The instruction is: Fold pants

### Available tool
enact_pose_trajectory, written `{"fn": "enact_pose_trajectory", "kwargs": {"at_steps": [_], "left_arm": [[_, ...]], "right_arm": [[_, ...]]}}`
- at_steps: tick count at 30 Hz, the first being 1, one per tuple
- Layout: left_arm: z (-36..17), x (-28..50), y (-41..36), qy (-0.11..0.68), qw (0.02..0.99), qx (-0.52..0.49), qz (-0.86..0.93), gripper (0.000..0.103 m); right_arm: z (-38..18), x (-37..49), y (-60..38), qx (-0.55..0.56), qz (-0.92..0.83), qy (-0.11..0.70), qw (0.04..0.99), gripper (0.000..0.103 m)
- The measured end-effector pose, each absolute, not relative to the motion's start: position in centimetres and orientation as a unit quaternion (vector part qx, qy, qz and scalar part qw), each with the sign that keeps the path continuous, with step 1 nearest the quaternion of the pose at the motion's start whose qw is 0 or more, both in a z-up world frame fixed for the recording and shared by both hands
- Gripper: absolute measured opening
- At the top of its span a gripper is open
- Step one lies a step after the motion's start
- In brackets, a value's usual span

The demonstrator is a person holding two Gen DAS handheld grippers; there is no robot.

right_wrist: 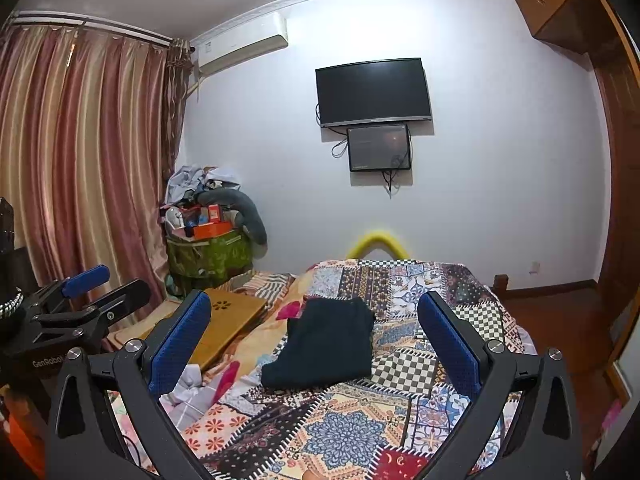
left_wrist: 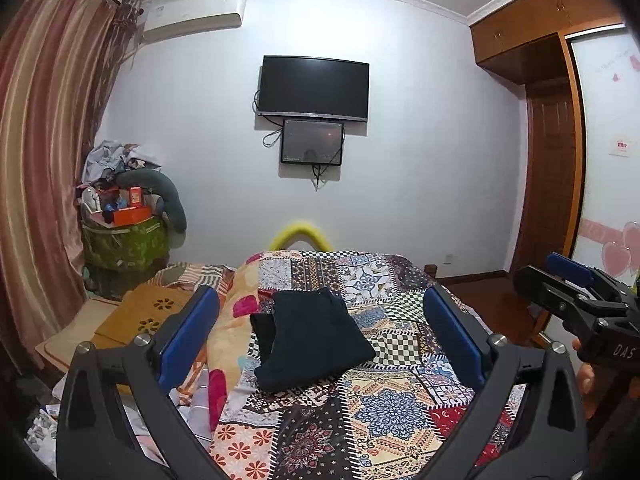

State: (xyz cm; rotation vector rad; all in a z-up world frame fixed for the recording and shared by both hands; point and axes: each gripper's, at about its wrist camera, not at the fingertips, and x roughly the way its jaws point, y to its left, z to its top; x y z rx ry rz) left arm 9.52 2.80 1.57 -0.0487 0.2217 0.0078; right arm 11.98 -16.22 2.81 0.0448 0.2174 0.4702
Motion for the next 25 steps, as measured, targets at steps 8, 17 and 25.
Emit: {"fn": "enact_pose_trajectory", "kwargs": {"at_steps": [8,17,25], "left_arm": [[1.53,9.63,2.48,0.111,0.994,-0.022,0.000,0.103],[1.44,9.57,2.36,0.111,0.994,-0.022,0.000,0.103],[1.44,9.63,2.55,0.114,0.993,-0.023,-0.002,0.103]], "right_arm": [[2.79,12.07,-16.32,0.023,0.232,0.107,0.967,0.103],[2.79,12.01,-16.27,0.022,0.227,0.109,0.968,0.103],[2.88,12.25,-16.08,0.021,0.227,0.113,0.967,0.103]]}}
